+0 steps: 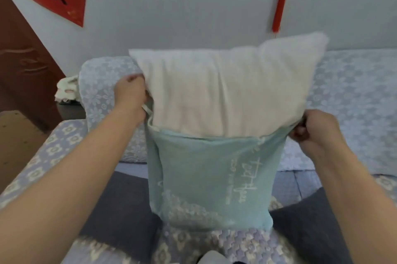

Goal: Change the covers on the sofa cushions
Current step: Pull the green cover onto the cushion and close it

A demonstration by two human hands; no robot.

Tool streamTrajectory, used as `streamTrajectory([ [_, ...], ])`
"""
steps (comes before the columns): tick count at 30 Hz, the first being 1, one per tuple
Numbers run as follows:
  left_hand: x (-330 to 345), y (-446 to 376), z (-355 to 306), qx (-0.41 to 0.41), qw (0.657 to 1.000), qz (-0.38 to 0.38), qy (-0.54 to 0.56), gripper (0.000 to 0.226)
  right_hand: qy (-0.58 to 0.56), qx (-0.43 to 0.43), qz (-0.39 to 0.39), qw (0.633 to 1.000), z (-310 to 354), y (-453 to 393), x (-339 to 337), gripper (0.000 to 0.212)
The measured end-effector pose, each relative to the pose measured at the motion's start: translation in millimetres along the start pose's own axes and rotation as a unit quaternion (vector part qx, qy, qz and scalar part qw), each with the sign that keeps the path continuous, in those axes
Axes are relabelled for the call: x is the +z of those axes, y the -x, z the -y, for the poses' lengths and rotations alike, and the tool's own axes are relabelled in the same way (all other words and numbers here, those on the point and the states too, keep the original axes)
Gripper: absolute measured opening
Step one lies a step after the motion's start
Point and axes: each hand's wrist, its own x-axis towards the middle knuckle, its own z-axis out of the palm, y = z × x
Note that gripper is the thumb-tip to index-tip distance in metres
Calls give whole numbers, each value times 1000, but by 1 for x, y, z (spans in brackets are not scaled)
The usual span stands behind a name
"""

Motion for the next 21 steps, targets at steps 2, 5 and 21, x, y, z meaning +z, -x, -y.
streamTrajectory([
  [2, -2, 9, -11, 54, 998, -26, 3, 20, -13, -60, 0, 998, -2, 7, -3, 32],
  [5, -15, 24, 33, 136, 977, 0, -165, 25, 44, -104, -35, 993, -52, 15, 3, 17],
  [21, -35, -19, 26, -3, 990, -19, -143, 12, -54, 171, 52, 982, -76, 46, -4, 37],
])
